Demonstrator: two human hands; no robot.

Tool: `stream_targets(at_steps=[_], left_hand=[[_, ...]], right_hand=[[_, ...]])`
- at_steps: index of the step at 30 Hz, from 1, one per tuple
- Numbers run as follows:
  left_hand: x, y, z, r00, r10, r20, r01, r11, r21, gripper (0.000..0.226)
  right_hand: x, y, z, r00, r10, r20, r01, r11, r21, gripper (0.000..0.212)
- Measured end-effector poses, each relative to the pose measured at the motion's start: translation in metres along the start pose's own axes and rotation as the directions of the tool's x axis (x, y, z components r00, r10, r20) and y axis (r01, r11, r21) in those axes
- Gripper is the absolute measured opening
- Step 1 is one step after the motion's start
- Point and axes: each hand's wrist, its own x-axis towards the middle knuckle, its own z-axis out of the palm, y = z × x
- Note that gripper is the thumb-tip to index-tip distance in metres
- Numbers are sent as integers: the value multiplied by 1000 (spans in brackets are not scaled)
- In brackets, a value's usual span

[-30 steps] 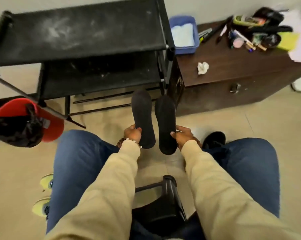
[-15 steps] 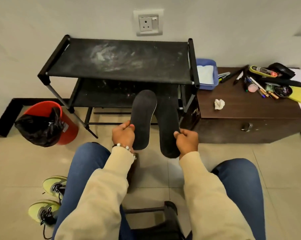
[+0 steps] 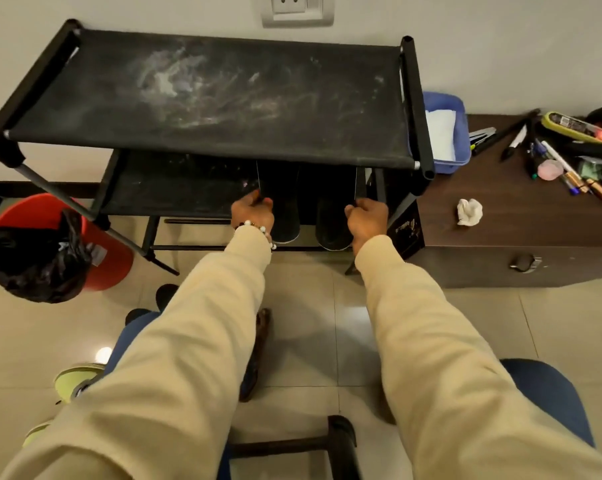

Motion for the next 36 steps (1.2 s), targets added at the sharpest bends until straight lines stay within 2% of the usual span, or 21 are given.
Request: stream_targets(at_steps=[2, 7, 13, 18, 25, 30, 33, 36], left_hand=[[16, 0, 5, 1000, 5, 14, -5, 999, 42, 35], [40, -6, 12, 999, 29, 13, -31, 990, 135, 33], [49, -9, 11, 996, 91, 10, -90, 969, 230, 34], [55, -7, 14, 986, 164, -10, -155, 949, 276, 37], [57, -8, 12, 987, 160, 20, -158, 942, 296, 43], [42, 0, -3, 992, 125, 2, -122, 958, 260, 33], [31, 5, -26, 997, 75, -1, -73, 980, 185, 23], [17, 8, -55, 998, 40, 49, -43, 997, 62, 13]], right_hand=[[14, 2, 8, 1000, -9, 5, 9, 1000, -20, 24], [34, 2, 24, 999, -30, 17, 31, 999, -40, 29], [45, 2, 31, 995, -100, -1, 98, 976, -193, 24], [48, 2, 29, 991, -132, -2, 126, 948, -292, 22], [48, 2, 25, 990, -137, 26, 137, 924, -357, 19], [26, -5, 17, 974, -222, -53, 180, 891, -417, 17], [0, -7, 13, 968, -244, -58, 214, 923, -320, 15], [-31, -7, 20, 973, -230, -4, 223, 948, -225, 15]])
